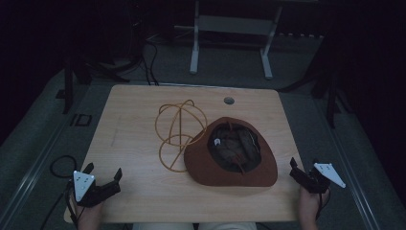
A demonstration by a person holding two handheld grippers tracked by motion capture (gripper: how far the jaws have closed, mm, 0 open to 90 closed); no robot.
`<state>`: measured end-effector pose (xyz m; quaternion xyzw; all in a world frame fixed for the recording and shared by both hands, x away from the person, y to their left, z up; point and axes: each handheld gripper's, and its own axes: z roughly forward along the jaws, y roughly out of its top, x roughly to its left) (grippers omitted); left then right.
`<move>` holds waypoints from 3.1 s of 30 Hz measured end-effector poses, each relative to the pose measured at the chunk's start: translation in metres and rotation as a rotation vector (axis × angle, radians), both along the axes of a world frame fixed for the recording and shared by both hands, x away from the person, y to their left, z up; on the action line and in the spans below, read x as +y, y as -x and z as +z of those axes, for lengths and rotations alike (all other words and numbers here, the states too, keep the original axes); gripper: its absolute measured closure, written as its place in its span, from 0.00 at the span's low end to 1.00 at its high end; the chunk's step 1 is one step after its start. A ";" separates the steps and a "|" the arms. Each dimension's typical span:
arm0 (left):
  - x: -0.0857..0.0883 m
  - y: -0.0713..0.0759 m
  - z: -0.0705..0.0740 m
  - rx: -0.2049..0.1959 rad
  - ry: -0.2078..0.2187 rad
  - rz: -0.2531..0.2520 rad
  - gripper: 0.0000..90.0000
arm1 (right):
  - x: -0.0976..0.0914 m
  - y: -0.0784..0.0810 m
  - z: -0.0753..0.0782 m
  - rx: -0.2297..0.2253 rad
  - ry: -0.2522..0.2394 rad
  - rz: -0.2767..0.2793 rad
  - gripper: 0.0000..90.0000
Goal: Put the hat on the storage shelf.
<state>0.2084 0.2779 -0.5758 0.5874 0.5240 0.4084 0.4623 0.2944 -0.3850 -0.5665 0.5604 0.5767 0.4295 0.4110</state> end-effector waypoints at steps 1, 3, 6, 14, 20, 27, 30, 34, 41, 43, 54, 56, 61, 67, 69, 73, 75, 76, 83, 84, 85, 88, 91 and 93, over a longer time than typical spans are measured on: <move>-0.001 0.000 0.000 0.003 0.003 -0.010 0.03 | -0.001 -0.001 -0.001 0.011 -0.004 0.000 0.15; -0.002 0.000 0.000 0.004 0.003 -0.013 0.03 | 0.000 -0.001 -0.001 0.014 -0.002 -0.003 0.15; -0.004 -0.002 -0.001 0.013 0.003 -0.025 0.03 | 0.000 -0.001 -0.001 0.019 0.006 -0.008 0.15; -0.008 -0.002 -0.002 0.014 0.002 -0.032 0.03 | 0.003 -0.003 -0.001 0.062 0.036 -0.019 0.15; -0.011 -0.002 -0.002 0.014 0.002 -0.044 0.03 | 0.013 -0.003 0.012 0.083 0.039 0.037 0.16; -0.013 -0.002 -0.001 0.004 0.018 -0.049 0.03 | 0.028 -0.012 0.042 0.108 0.014 0.142 0.16; -0.015 -0.002 -0.001 -0.006 0.020 -0.053 0.03 | 0.036 -0.019 0.053 0.136 0.025 0.184 0.16; -0.017 -0.002 -0.001 -0.017 0.015 -0.045 0.03 | 0.045 -0.030 0.062 0.173 0.028 0.229 0.16; -0.022 -0.002 -0.001 -0.032 -0.030 -0.071 0.05 | 0.058 -0.046 0.072 0.198 0.030 0.279 0.15; -0.024 -0.001 0.000 -0.049 -0.020 -0.069 0.05 | 0.061 -0.050 0.075 0.201 0.019 0.294 0.15; -0.029 -0.001 0.003 0.017 0.029 -0.125 0.05 | 0.081 -0.069 0.091 0.242 0.049 0.382 0.15; -0.031 -0.002 0.003 0.047 0.024 -0.142 0.05 | 0.087 -0.072 0.092 0.252 0.070 0.403 0.15; -0.036 -0.002 0.004 0.085 -0.013 -0.150 0.05 | 0.100 -0.084 0.094 0.272 0.080 0.447 0.15; -0.041 -0.001 0.005 0.095 -0.043 -0.187 0.05 | 0.119 -0.100 0.091 0.304 0.074 0.469 0.15; -0.042 -0.001 0.005 0.098 -0.052 -0.187 0.05 | 0.125 -0.106 0.088 0.321 0.077 0.492 0.15; -0.042 -0.001 0.004 0.108 -0.047 -0.203 0.05 | 0.137 -0.116 0.078 0.347 0.130 0.492 0.15; -0.042 -0.002 0.004 0.113 -0.050 -0.209 0.05 | 0.141 -0.121 0.073 0.366 0.149 0.490 0.16; -0.043 -0.002 0.004 0.115 -0.056 -0.209 0.05 | 0.142 -0.123 0.070 0.374 0.172 0.479 0.16; -0.042 -0.002 0.003 0.118 -0.057 -0.212 0.05 | 0.144 -0.140 0.056 0.448 0.243 0.448 0.26; -0.042 -0.002 0.003 0.117 -0.058 -0.211 0.05 | 0.144 -0.142 0.053 0.458 0.247 0.446 0.26; -0.042 -0.002 0.003 0.117 -0.057 -0.209 0.05 | 0.143 -0.143 0.051 0.466 0.242 0.444 0.26; -0.042 -0.003 0.003 0.117 -0.057 -0.209 0.06 | 0.144 -0.146 0.044 0.495 0.259 0.437 0.30; -0.042 -0.002 0.003 0.119 -0.058 -0.208 0.06 | 0.147 -0.147 0.037 0.518 0.272 0.425 0.39; -0.042 -0.003 0.003 0.123 -0.062 -0.209 0.06 | 0.148 -0.146 0.033 0.522 0.283 0.421 0.55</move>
